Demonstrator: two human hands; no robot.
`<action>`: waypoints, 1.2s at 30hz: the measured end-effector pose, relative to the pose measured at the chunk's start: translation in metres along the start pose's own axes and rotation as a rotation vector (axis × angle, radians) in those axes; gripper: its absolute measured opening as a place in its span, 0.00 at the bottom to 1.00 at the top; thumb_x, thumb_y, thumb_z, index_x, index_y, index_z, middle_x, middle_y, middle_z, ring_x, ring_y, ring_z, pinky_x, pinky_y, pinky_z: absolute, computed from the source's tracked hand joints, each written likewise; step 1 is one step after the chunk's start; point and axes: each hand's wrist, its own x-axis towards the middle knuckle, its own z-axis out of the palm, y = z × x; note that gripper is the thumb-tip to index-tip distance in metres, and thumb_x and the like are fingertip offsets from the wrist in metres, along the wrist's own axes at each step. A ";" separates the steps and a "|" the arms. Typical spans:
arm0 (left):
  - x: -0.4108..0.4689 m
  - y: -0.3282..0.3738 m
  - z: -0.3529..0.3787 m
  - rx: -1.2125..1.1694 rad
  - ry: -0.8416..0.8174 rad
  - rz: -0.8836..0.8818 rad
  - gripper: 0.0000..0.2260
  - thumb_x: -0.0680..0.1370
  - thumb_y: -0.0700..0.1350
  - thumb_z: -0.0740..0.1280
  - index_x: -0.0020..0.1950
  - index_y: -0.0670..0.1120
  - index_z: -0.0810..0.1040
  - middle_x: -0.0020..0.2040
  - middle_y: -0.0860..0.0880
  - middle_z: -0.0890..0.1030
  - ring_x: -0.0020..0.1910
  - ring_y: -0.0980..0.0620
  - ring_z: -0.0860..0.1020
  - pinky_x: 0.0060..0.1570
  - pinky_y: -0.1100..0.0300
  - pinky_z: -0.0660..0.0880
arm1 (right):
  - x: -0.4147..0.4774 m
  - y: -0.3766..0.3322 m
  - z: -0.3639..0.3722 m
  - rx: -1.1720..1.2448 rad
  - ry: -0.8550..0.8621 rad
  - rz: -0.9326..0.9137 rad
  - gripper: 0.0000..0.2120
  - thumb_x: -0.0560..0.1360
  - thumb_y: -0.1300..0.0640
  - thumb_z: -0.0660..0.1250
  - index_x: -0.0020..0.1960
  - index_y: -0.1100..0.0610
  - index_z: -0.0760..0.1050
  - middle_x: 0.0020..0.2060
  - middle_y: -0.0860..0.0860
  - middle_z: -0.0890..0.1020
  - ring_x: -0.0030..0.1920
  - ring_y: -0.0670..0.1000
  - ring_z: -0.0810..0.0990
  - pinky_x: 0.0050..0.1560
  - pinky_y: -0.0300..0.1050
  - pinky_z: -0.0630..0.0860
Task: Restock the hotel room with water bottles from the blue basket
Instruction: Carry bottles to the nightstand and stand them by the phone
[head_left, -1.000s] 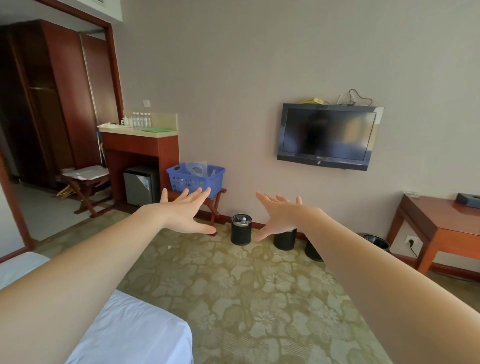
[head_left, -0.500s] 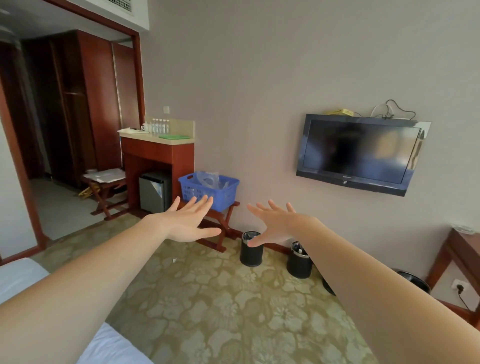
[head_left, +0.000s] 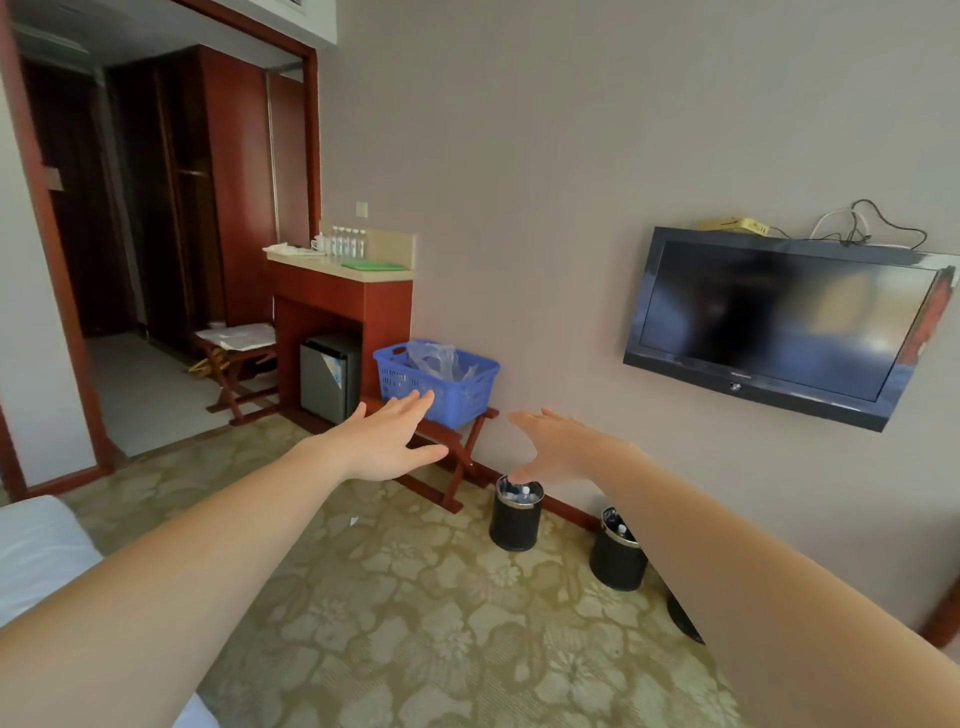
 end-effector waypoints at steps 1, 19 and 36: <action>0.006 -0.005 0.000 0.016 0.011 -0.017 0.37 0.80 0.64 0.56 0.80 0.53 0.39 0.81 0.52 0.42 0.80 0.51 0.46 0.75 0.42 0.42 | 0.009 0.002 0.001 -0.013 0.016 -0.001 0.39 0.76 0.45 0.68 0.80 0.52 0.52 0.77 0.52 0.62 0.77 0.58 0.58 0.74 0.59 0.59; 0.195 -0.147 -0.048 -0.297 0.261 -0.211 0.21 0.79 0.54 0.65 0.71 0.55 0.68 0.67 0.52 0.74 0.61 0.52 0.75 0.59 0.54 0.73 | 0.260 0.022 -0.032 0.223 0.208 0.154 0.17 0.76 0.51 0.66 0.65 0.48 0.74 0.61 0.51 0.78 0.60 0.56 0.77 0.60 0.51 0.76; 0.336 -0.237 -0.062 -0.125 0.097 -0.188 0.15 0.81 0.52 0.63 0.68 0.55 0.70 0.61 0.54 0.78 0.60 0.53 0.75 0.61 0.50 0.74 | 0.441 0.040 -0.024 0.169 0.172 0.094 0.14 0.76 0.54 0.65 0.61 0.50 0.75 0.52 0.53 0.80 0.50 0.55 0.81 0.54 0.53 0.80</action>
